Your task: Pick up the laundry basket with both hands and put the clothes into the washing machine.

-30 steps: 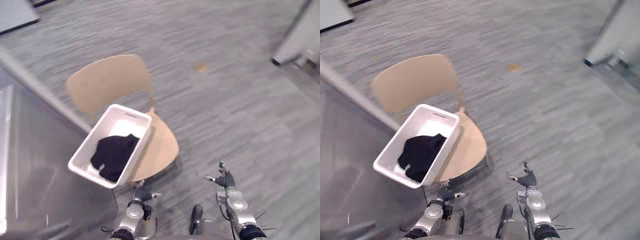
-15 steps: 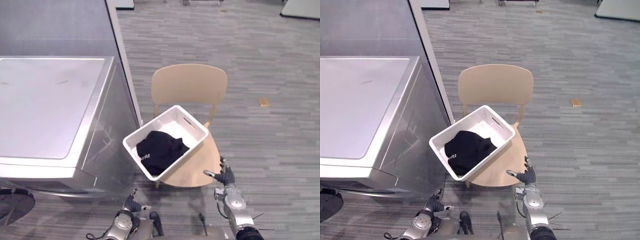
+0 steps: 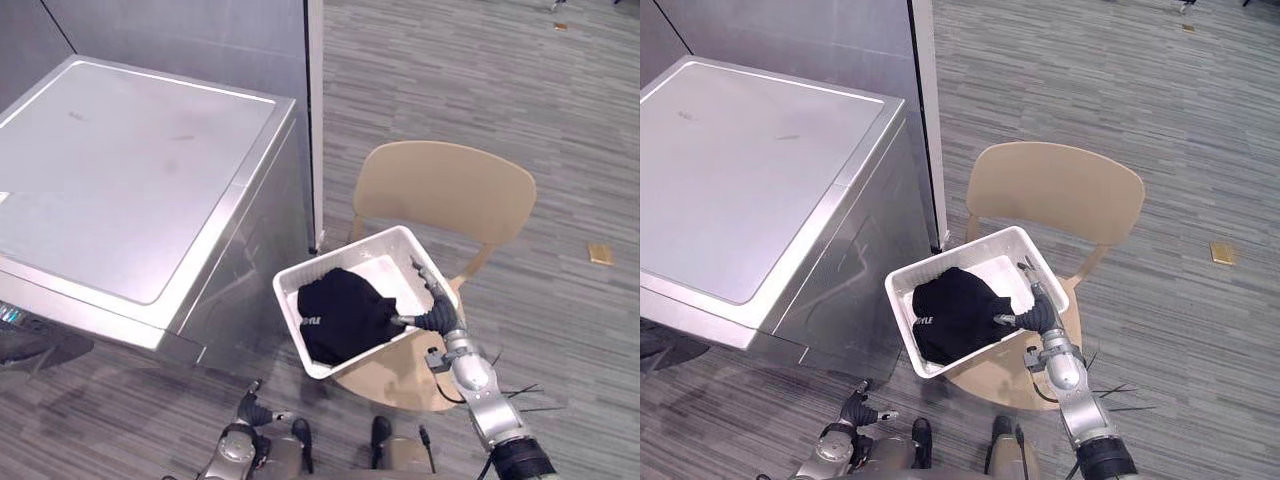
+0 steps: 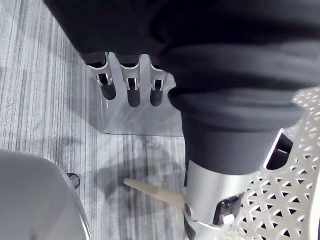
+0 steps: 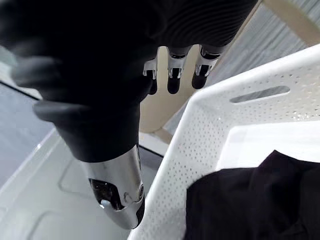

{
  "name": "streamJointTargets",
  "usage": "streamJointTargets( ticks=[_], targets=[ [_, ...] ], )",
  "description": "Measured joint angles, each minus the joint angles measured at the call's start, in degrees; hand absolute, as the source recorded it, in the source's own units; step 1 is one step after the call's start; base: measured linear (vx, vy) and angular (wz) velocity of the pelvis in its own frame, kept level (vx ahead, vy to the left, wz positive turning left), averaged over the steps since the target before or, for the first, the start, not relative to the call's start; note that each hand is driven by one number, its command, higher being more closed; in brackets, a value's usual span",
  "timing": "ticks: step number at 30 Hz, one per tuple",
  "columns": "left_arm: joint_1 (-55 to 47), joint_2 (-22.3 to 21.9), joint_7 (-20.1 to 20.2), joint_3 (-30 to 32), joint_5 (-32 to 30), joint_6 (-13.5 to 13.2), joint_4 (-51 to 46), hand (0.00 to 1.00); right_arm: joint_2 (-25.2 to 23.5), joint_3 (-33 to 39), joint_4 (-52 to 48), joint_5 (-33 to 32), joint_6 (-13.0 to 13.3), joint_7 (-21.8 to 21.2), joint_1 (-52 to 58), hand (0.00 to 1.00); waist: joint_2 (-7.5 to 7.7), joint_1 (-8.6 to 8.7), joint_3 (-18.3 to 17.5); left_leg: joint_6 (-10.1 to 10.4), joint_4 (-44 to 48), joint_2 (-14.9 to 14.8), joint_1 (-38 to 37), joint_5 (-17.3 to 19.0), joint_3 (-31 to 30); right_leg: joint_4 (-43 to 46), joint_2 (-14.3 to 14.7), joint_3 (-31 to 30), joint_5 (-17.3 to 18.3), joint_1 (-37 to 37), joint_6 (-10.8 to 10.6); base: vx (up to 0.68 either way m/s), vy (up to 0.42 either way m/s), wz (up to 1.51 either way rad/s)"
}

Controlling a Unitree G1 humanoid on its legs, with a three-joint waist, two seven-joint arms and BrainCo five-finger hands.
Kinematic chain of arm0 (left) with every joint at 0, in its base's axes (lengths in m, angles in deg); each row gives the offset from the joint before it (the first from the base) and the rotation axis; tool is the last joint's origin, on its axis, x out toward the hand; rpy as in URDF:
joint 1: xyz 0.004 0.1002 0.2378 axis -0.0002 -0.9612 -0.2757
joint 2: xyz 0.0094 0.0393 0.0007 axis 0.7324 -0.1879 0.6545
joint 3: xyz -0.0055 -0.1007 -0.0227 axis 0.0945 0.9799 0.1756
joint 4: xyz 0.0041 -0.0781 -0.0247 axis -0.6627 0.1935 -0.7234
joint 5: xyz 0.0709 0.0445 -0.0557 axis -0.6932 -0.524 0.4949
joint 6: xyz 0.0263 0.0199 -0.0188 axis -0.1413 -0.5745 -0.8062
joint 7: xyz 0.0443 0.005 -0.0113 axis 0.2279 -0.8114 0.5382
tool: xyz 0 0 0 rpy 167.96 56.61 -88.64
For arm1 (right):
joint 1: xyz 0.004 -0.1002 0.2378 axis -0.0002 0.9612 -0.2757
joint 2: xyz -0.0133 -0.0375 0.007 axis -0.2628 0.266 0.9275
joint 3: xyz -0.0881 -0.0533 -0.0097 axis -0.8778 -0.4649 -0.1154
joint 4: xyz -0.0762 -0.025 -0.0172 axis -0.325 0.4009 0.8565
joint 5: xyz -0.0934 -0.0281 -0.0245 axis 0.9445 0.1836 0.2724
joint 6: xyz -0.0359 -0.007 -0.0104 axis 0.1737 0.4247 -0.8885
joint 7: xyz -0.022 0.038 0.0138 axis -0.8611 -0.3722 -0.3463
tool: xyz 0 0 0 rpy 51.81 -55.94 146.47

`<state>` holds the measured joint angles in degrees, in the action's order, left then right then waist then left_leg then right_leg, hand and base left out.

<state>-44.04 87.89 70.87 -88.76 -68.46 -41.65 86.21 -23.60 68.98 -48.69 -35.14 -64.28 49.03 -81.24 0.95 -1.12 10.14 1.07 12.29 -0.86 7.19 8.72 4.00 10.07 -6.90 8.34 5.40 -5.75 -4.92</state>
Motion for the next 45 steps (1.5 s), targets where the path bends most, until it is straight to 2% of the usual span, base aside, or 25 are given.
streamJointTargets(
  ticks=[1,2,4,5,7,9,10,12,17,19,20,24,26,29,35,37,39,41,43,44,45],
  targets=[
    [0.15,0.04,-0.02,0.08,0.22,-0.04,-0.06,0.00,0.34,-0.81,1.84,-0.18,-0.01,-0.34,-1.60,0.00,-0.19,-0.17,0.22,0.16,0.01,0.03,0.41,-0.16,-0.60,-0.37,0.00,0.72,-0.31,-0.02,0.10,0.04,-0.026,0.50],
    [0.88,0.02,-0.01,0.08,1.25,-0.08,-0.17,0.00,1.12,-2.18,6.12,-0.42,0.00,-0.89,-5.82,0.00,-1.03,-0.58,1.69,0.28,0.05,0.13,1.65,-0.85,-2.19,-0.76,0.01,2.38,-0.91,-0.27,0.18,0.01,-0.016,0.48],
    [2.58,0.07,-0.06,0.10,2.18,-0.09,-0.36,0.00,2.31,-3.02,11.84,-0.42,-0.03,-0.90,-11.53,0.00,-1.79,-1.60,3.87,0.54,0.06,0.87,3.97,-2.47,-3.72,-0.69,-0.52,4.02,-0.95,-1.59,0.23,-0.04,-0.024,0.62],
    [3.66,-0.01,-0.07,0.07,3.05,-0.13,-0.64,0.00,3.55,-3.41,15.61,-0.40,-0.21,-0.86,-15.33,0.00,-3.03,-2.29,5.78,0.69,0.08,0.98,5.13,-2.89,-5.23,-0.60,-0.74,5.64,-1.14,-1.98,0.52,-0.07,-0.029,0.61],
    [4.80,0.12,-0.22,0.22,4.09,-0.17,-1.13,0.00,4.93,-4.04,20.26,-0.41,-0.84,-0.80,-19.99,0.00,-4.40,-3.42,8.09,0.60,0.09,1.11,6.48,-3.64,-6.51,-0.12,-0.79,7.03,-1.13,-2.86,0.56,-0.09,-0.028,0.49],
    [5.41,0.76,-0.46,0.35,5.85,-0.73,-2.36,0.00,5.07,-4.01,24.90,-0.42,-1.33,-0.41,-25.09,0.00,-5.20,-4.11,10.30,2.03,-0.11,1.69,8.65,-5.44,-8.49,0.60,-1.32,8.74,-1.15,-4.55,0.71,-0.09,-0.037,0.45],
    [6.11,0.94,-0.58,0.36,6.50,-1.13,-2.51,0.00,5.42,-4.04,26.96,-0.40,-1.72,0.06,-27.65,0.00,-5.76,-4.49,11.69,1.52,-0.32,1.72,9.26,-6.15,-8.97,1.02,-1.32,9.14,-1.26,-5.17,0.92,-0.10,-0.036,0.34],
    [7.23,1.26,-1.46,0.55,8.02,-1.29,-3.35,0.00,6.19,-4.03,32.09,-0.40,-2.80,1.75,-34.32,0.00,-6.63,-5.06,13.06,2.12,-0.80,1.92,12.55,-7.82,-10.23,2.55,-1.66,10.16,-1.09,-8.72,1.35,-0.12,-0.027,0.28],
    [9.37,1.06,-2.09,0.43,10.17,-2.67,-4.56,0.00,8.31,-4.46,39.15,-0.40,-3.75,3.46,-42.08,0.00,-7.45,-7.74,14.95,2.65,-4.76,2.20,15.64,-11.90,-11.91,6.18,-2.49,10.67,-0.07,-14.75,2.96,-0.12,-0.028,0.13],
    [10.01,0.73,-2.63,0.28,10.90,-3.08,-4.66,0.00,8.43,-5.52,40.45,-0.28,-4.71,4.20,-43.55,0.00,-7.57,-7.89,15.15,3.17,-7.04,2.62,17.01,-14.22,-12.97,9.01,-3.51,11.35,1.30,-17.86,3.47,-0.14,-0.066,0.29],
    [10.23,0.31,-2.76,0.32,11.29,-3.09,-4.74,0.00,8.45,-6.44,40.94,-0.05,-4.93,4.39,-43.79,1.00,-7.85,-7.94,15.28,3.15,-8.46,2.66,17.14,-14.53,-13.65,11.33,-4.03,11.54,2.43,-19.62,3.86,-0.10,-0.060,0.30],
    [11.05,-1.43,-2.78,0.36,11.30,-3.04,-5.31,0.00,8.43,-9.58,40.19,3.77,-5.32,5.50,-44.68,1.00,-7.81,-8.29,15.36,3.13,-10.56,3.37,17.84,-15.91,-14.27,17.89,-6.27,11.72,5.36,-23.70,4.41,-0.16,-0.091,0.21],
    [12.22,-2.09,-2.77,0.64,11.30,-3.07,-5.72,0.00,7.90,-11.56,39.61,4.17,-6.26,5.34,-45.96,1.00,-7.79,-8.29,15.36,4.07,-11.67,2.95,18.08,-16.56,-14.12,19.33,-6.33,11.84,5.66,-24.96,4.76,-0.13,-0.087,0.05],
    [13.42,-3.64,-2.79,2.39,11.33,-3.03,-5.68,0.00,6.75,-11.51,39.19,3.96,-7.17,5.23,-45.63,1.00,-7.77,-8.12,15.36,4.28,-12.30,2.59,18.05,-17.47,-14.01,20.58,-6.33,11.96,5.90,-25.63,5.16,-0.08,-0.099,0.03],
    [13.76,-3.73,-2.80,2.42,11.34,-2.87,-5.64,0.00,4.73,-9.28,35.74,1.22,-8.21,4.93,-42.94,1.00,-7.50,-7.43,15.33,4.05,-12.29,2.09,16.92,-17.95,-13.41,20.15,-5.69,11.63,5.69,-24.58,5.39,-0.02,-0.062,-0.05],
    [13.75,-3.67,-2.82,2.54,11.35,-2.81,-5.64,0.00,4.62,-6.39,31.83,-0.56,-8.47,5.17,-41.41,1.00,-7.43,-7.28,15.35,4.05,-12.35,1.41,15.39,-17.94,-13.30,18.59,-4.70,11.59,4.98,-22.59,5.60,-0.01,-0.055,-0.16],
    [13.70,-3.52,-2.84,2.60,11.35,-2.78,-5.64,0.00,4.22,-1.01,23.47,-5.46,-8.07,5.71,-38.76,1.00,-7.19,-6.87,15.33,4.06,-12.89,0.36,13.19,-17.93,-13.20,16.00,-3.12,11.34,3.76,-19.77,5.70,-0.02,-0.043,-0.19],
    [13.34,-3.32,-2.84,2.68,11.34,-2.66,-5.64,0.00,3.15,2.64,16.30,-11.76,-6.23,6.60,-35.41,1.00,-6.86,-5.94,15.21,4.13,-13.90,-0.17,11.44,-17.99,-13.21,14.30,-2.30,11.35,3.08,-17.86,5.67,-0.04,-0.012,-0.13],
    [12.84,-2.90,-2.80,2.70,11.31,-2.21,-5.62,0.00,1.33,5.20,9.82,-16.97,-4.18,6.75,-30.73,1.00,-5.91,-5.41,14.74,4.11,-14.40,-0.33,10.02,-17.98,-13.17,12.90,-1.84,11.09,2.74,-16.30,5.55,-0.02,0.012,-0.09],
    [11.59,-2.32,-2.78,2.69,11.28,-2.23,-5.65,0.00,-0.78,6.30,6.59,-20.33,-2.77,6.56,-26.65,1.00,-4.74,-4.38,13.49,4.09,-14.87,-0.43,9.05,-17.96,-13.25,11.78,-1.51,11.09,2.60,-15.16,5.30,0.00,0.000,0.00],
    [11.32,-2.14,-2.78,2.69,11.28,-2.21,-5.65,0.00,-1.29,6.32,6.07,-20.90,-2.66,6.55,-25.94,1.00,-4.47,-4.17,13.35,4.09,-15.11,-0.50,8.67,-17.96,-13.24,11.52,-1.40,11.07,2.54,-14.77,5.21,0.03,0.009,-0.04]
  ],
)
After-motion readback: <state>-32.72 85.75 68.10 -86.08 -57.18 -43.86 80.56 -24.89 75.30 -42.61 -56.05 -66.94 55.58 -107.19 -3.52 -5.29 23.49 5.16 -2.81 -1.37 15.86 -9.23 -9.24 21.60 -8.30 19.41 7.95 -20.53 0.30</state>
